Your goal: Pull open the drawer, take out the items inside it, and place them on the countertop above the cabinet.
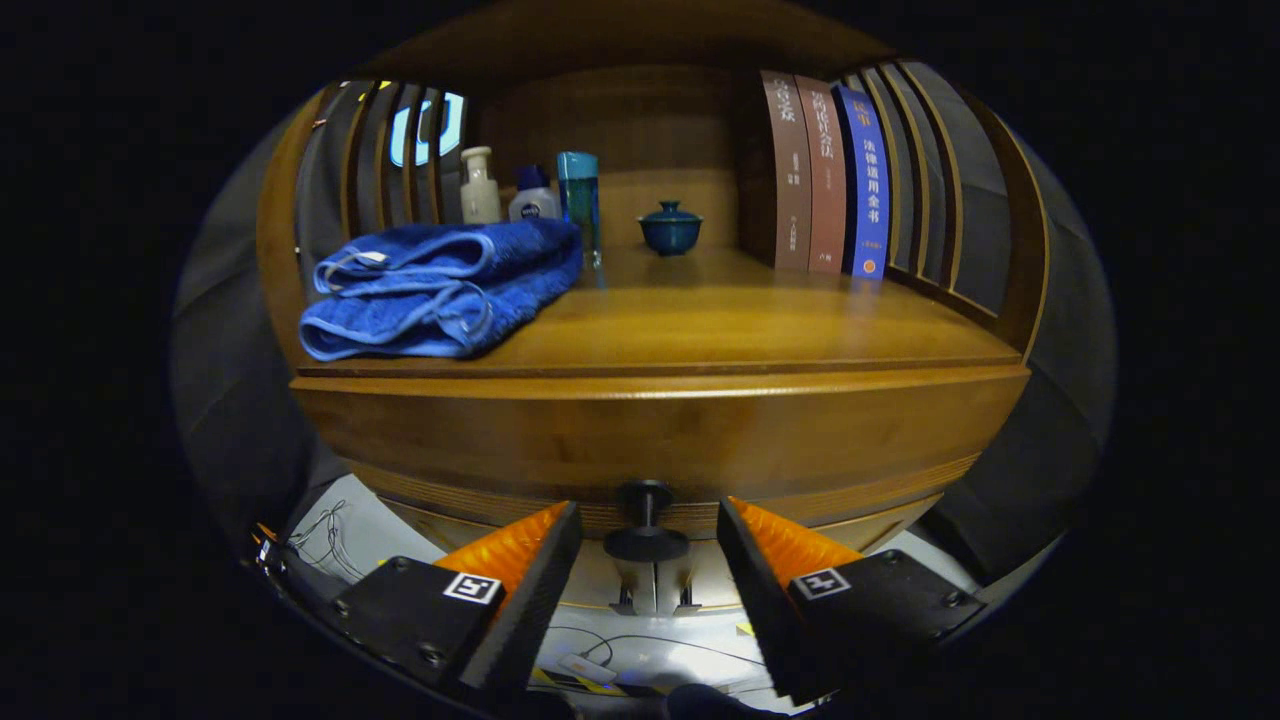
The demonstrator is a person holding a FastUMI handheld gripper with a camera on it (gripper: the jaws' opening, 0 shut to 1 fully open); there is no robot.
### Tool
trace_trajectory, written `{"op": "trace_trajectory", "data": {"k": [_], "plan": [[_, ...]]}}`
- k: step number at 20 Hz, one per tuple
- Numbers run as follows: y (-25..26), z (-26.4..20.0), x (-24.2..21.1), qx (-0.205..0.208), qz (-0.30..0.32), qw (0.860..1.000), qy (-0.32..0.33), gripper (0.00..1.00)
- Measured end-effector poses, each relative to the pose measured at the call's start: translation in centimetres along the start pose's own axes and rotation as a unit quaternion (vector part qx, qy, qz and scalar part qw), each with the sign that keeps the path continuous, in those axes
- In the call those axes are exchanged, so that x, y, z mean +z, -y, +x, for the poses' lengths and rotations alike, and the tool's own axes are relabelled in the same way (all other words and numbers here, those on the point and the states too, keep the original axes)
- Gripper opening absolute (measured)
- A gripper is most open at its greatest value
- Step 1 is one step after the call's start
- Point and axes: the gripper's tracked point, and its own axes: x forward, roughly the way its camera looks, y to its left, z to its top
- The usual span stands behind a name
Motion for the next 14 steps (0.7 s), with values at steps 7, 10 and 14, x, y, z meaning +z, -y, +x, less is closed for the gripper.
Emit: {"op": "trace_trajectory", "data": {"k": [7, 10, 14], "plan": [[0.02, 1.04, -0.37, -0.006, -0.001, 1.0, -0.004, 0.49], [0.1, 0.85, -0.44, -0.006, -0.016, 1.0, -0.012, 0.41], [0.02, 0.75, -0.5, -0.003, -0.01, 1.0, -0.015, 0.41]]}}
